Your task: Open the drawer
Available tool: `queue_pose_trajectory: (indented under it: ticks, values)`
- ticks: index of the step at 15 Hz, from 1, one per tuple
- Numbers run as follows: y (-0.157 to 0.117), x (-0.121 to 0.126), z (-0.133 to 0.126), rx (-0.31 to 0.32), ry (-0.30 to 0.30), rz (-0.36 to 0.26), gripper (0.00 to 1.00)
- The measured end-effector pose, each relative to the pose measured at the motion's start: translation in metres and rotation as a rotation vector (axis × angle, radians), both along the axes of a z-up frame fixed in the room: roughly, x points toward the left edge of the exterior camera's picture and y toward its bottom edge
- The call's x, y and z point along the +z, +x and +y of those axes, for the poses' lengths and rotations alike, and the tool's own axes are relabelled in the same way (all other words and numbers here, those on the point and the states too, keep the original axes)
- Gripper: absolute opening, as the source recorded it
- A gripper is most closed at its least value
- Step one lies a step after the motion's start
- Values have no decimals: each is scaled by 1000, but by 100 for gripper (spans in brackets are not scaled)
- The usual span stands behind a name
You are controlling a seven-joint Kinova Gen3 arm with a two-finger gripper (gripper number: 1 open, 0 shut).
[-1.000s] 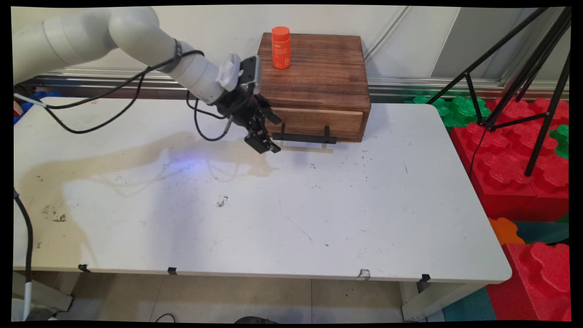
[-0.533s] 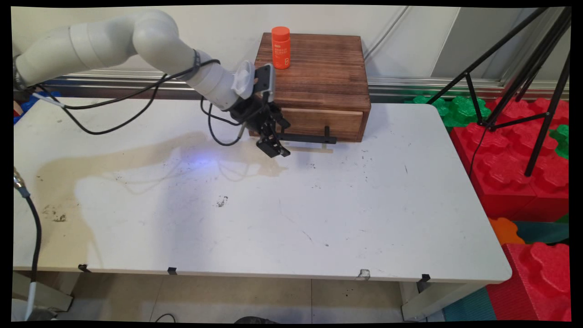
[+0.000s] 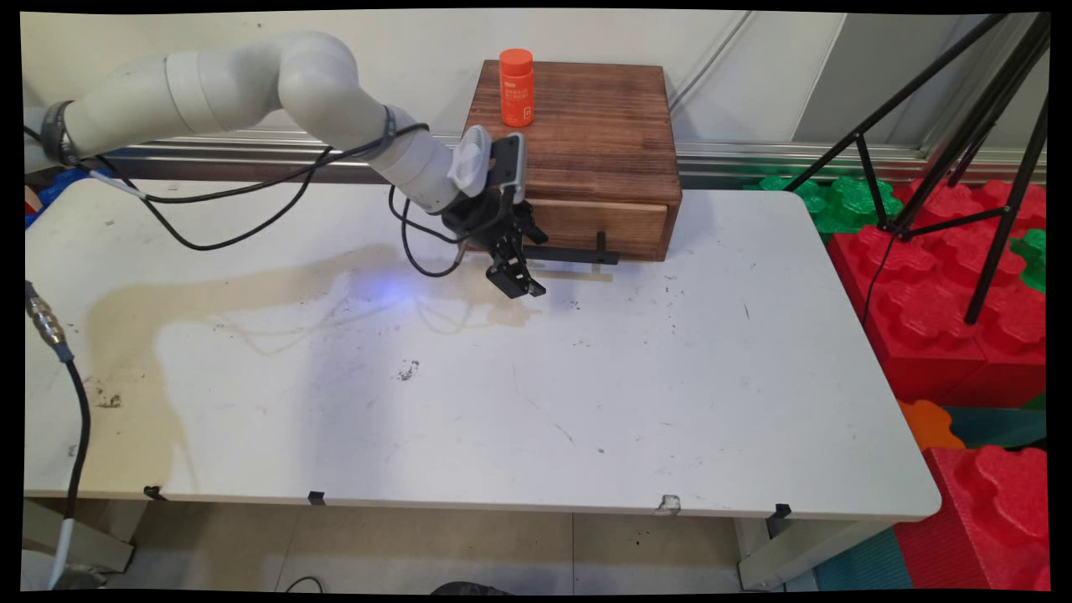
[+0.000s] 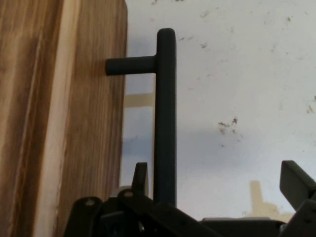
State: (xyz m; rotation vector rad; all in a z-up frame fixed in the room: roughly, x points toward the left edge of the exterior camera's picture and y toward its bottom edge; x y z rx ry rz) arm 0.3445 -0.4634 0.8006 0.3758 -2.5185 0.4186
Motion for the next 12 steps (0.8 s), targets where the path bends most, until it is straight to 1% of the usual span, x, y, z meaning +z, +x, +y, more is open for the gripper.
queue_pose_trajectory:
  ticks: [5,12]
  values:
    - [-11,-8,-3,-40,-14,-31,100]
    - [-20,-13,1,-78,-23,-51,100]
